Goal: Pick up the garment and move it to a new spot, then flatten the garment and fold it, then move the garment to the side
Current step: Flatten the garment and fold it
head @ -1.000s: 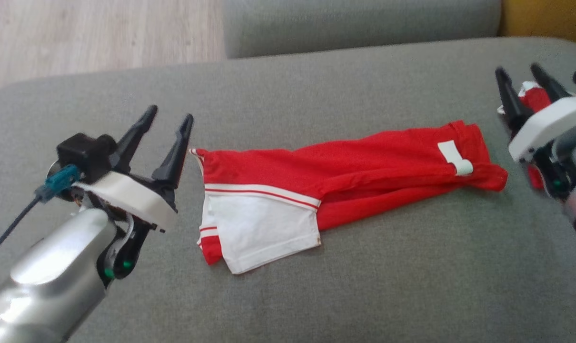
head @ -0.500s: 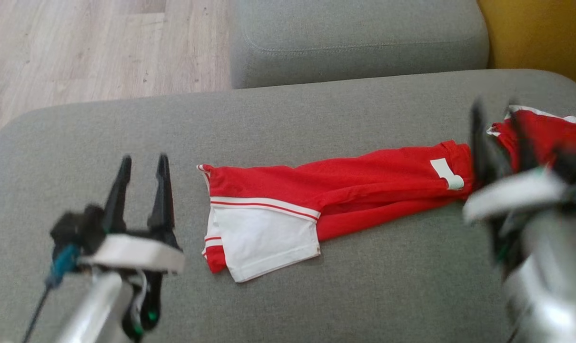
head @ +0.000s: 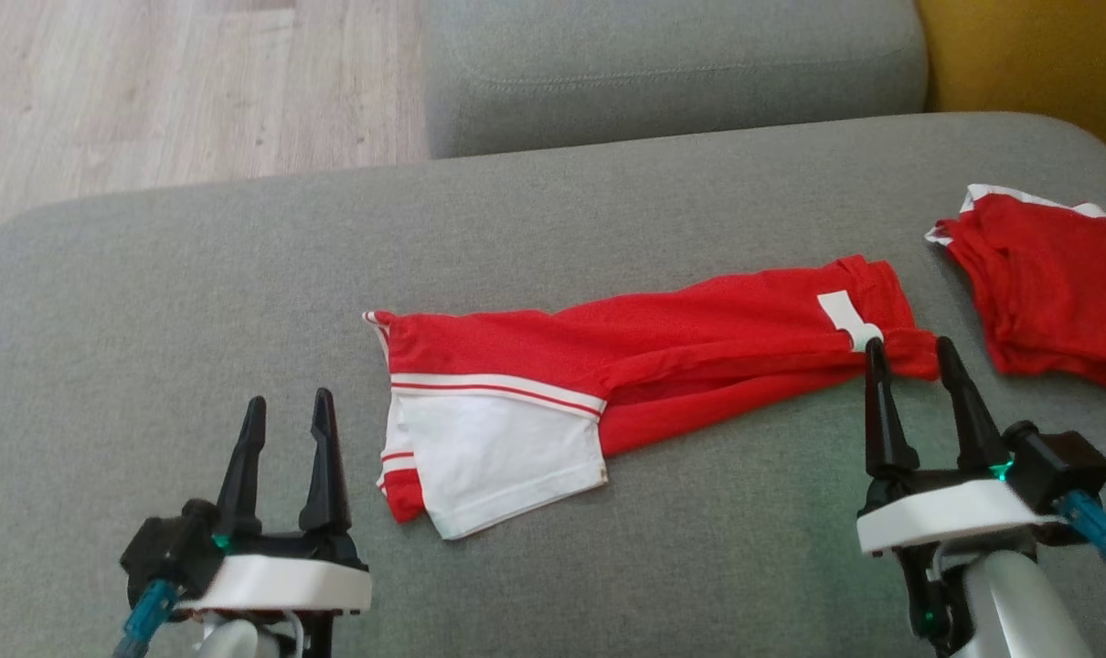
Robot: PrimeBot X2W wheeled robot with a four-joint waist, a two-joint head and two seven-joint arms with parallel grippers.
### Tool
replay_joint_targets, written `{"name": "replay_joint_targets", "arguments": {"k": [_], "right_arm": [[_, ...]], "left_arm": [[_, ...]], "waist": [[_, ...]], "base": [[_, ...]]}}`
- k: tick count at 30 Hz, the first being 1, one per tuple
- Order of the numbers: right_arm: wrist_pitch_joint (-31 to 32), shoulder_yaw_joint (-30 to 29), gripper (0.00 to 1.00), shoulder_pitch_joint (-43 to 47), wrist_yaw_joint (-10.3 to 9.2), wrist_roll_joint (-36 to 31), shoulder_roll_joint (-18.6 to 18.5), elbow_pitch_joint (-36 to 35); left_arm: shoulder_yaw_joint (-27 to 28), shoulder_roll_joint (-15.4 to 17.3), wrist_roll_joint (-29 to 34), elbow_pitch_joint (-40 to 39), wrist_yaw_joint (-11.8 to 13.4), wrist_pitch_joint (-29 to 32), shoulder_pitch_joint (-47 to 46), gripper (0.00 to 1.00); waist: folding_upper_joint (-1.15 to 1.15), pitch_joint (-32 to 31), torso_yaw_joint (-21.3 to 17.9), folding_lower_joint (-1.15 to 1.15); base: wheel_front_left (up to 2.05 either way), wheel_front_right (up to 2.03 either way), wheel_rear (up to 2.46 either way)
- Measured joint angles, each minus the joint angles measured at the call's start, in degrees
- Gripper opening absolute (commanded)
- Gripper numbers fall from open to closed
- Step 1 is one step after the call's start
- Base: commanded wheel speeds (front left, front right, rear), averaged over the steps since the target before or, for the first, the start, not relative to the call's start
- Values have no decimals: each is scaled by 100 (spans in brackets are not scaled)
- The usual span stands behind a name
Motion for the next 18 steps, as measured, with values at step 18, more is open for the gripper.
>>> {"name": "replay_joint_targets", "arguments": {"k": [18], "right_arm": [[225, -2020, 100, -1884, 0, -1235, 13, 2052]], "left_arm": [[-64, -232, 410, 307, -336, 0, -744, 100]], "waist": [[0, 878, 376, 2]], "base": [[0, 0, 0]]}}
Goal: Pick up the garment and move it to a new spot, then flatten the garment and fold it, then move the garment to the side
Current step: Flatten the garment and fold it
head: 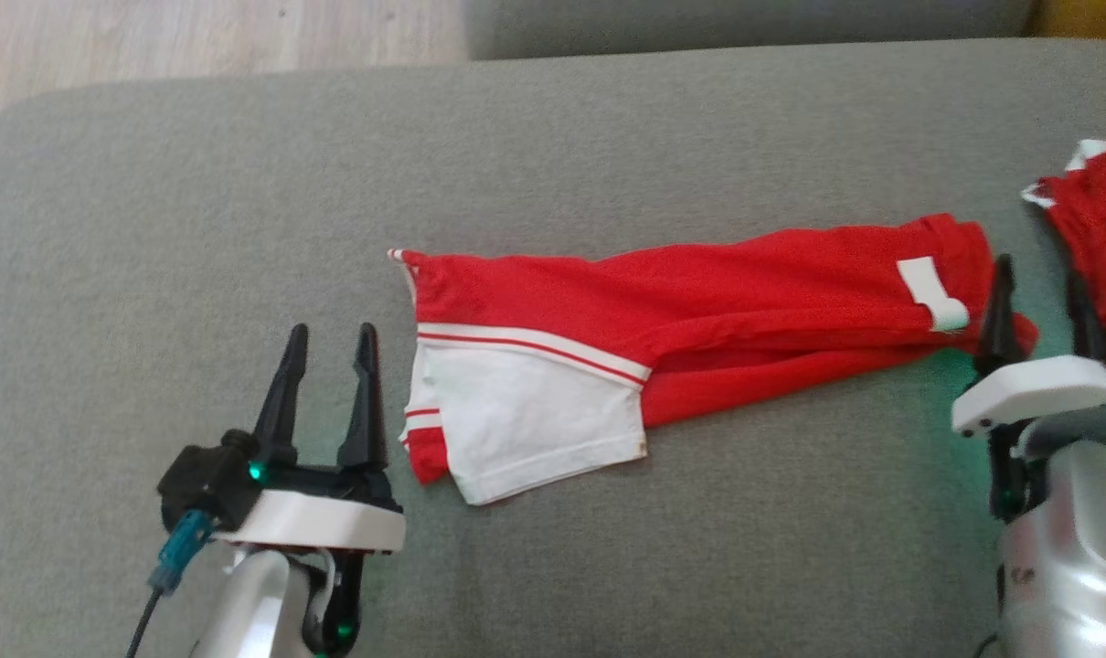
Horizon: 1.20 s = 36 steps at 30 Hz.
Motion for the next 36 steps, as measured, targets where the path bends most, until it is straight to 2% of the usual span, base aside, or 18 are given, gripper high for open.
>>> {"name": "replay_joint_targets", "arguments": {"k": [3, 4, 10, 16, 17, 18, 19, 30, 36], "right_arm": [[113, -509, 100, -298, 0, -361, -2, 474], [113, -509, 100, -298, 0, -361, -2, 474], [372, -1012, 100, -597, 0, -983, 0, 1491], [322, -1246, 100, -879, 0, -1403, -19, 1904], [288, -1249, 88, -940, 0, -1414, -21, 1994], [268, -1252, 29, -983, 0, -1429, -22, 2072], [205, -1237, 0, -1020, 0, -1449, -27, 2143], [-123, -1318, 0, -1007, 0, -1608, -30, 2149], [-134, -1699, 0, -572, 0, -1613, -276, 1749]], "left_arm": [[-108, -3, -8, 21, -4, 0, -54, 100], [-108, -3, -8, 21, -4, 0, -54, 100], [-140, -4, -30, 147, -5, 0, -136, 100], [-155, -9, -27, 260, -5, 0, -279, 100], [-153, -9, -27, 259, -5, 0, -313, 100], [-153, -9, -27, 259, -5, 0, -339, 100], [-151, -10, -27, 259, -5, 0, -360, 100], [-83, -11, -27, 275, -5, 0, -273, 100], [-158, -11, -30, 322, -5, 0, -60, 100]], "waist": [[0, 114, 135, 0], [0, 114, 135, 0], [0, 235, 292, -1], [0, 285, 286, -1], [0, 289, 280, -1], [0, 291, 273, -1], [0, 289, 265, -1], [0, 20, 69, -1], [0, -292, -41, -2]], "base": [[0, 0, 0], [0, 0, 0], [0, 0, 0], [0, 0, 0], [0, 0, 0], [0, 0, 0], [0, 0, 0], [0, 0, 0], [0, 0, 0]]}}
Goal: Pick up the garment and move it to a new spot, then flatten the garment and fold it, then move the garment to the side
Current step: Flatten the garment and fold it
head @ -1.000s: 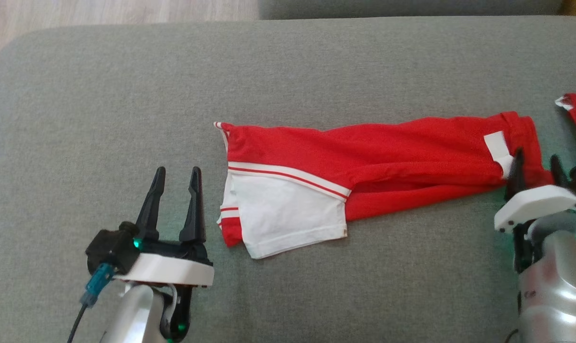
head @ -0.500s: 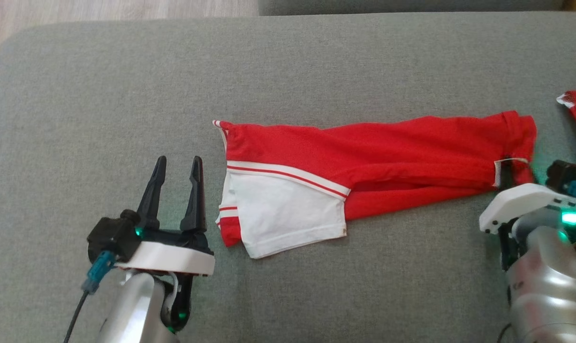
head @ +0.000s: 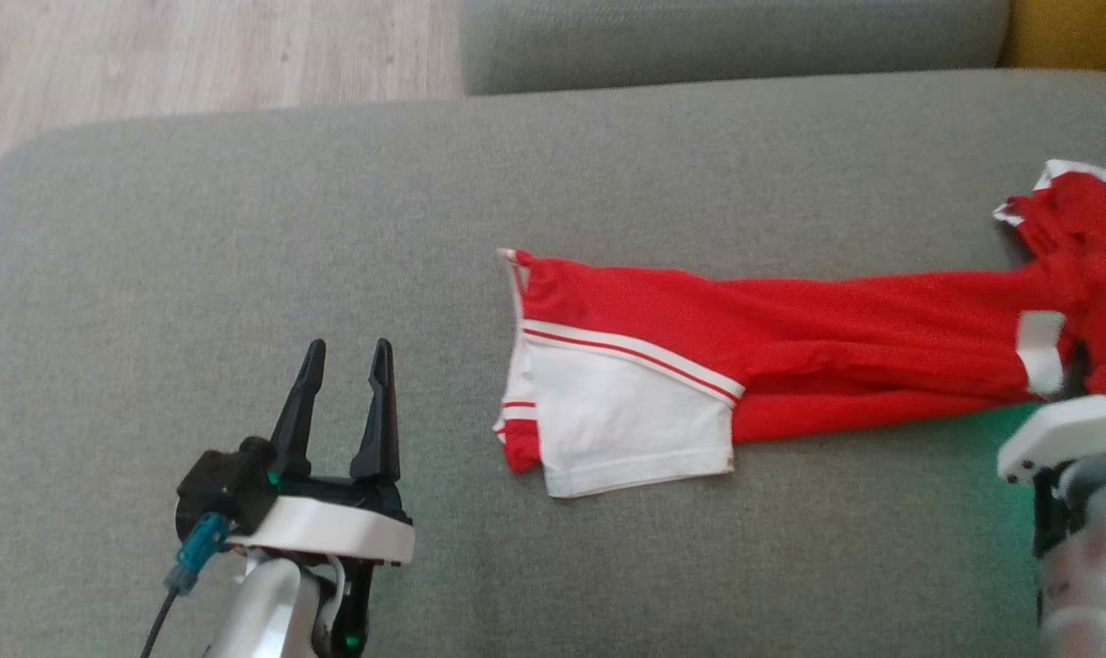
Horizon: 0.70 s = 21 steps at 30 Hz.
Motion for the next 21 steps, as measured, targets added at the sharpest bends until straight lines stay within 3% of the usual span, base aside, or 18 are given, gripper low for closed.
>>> {"name": "replay_joint_targets", "arguments": {"k": [7, 13, 21], "right_arm": [[-40, 183, 0, 120, 0, 275, 111, -105], [-47, 966, 0, 95, 0, 737, 211, -203], [-48, 3856, 0, -88, 0, 3044, 212, -200]], "left_arm": [[-10, 1, 0, 4, -1, 0, 197, 100], [91, 1, 1, -2, -1, 0, 399, 100], [79, 13, 27, -29, -1, 0, 425, 100]], "waist": [[0, -399, -29, 0], [0, -726, 41, -1], [0, -929, 325, -1]], "base": [[0, 0, 0], [0, 0, 0], [0, 0, 0]]}}
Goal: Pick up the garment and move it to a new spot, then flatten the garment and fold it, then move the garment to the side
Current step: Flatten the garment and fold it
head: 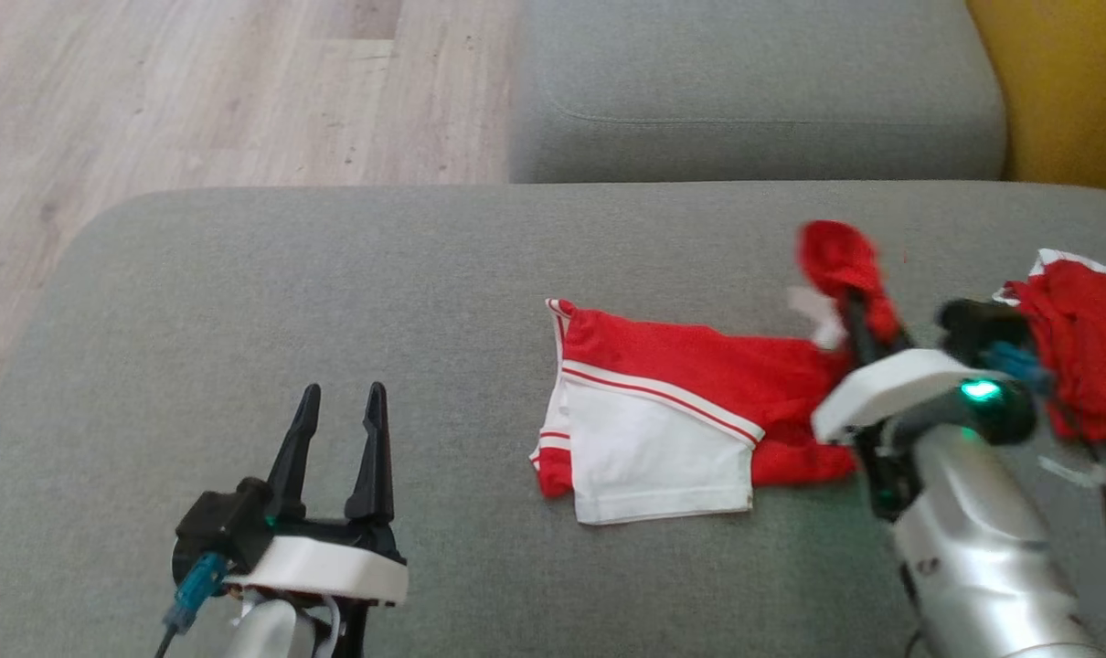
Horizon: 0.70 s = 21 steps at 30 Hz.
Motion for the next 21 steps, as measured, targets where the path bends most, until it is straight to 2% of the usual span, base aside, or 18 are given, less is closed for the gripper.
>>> {"name": "replay_joint_targets", "arguments": {"k": [4, 10, 21], "right_arm": [[0, 1065, 0, 13, 0, 750, 1, -261], [0, 1924, 0, 69, 0, 1311, -2, -272], [0, 2504, 0, 85, 0, 1747, -3, -42]], "left_arm": [[-48, 1, 0, 5, 0, 0, -7, 100], [-147, 1, 0, 42, 0, 0, -25, 100], [-225, 0, 0, 71, 0, 0, -172, 100]], "waist": [[0, -1, 153, 0], [0, 46, 425, 1], [0, 280, 838, 1]], "base": [[0, 0, 0], [0, 0, 0], [0, 0, 0]]}}
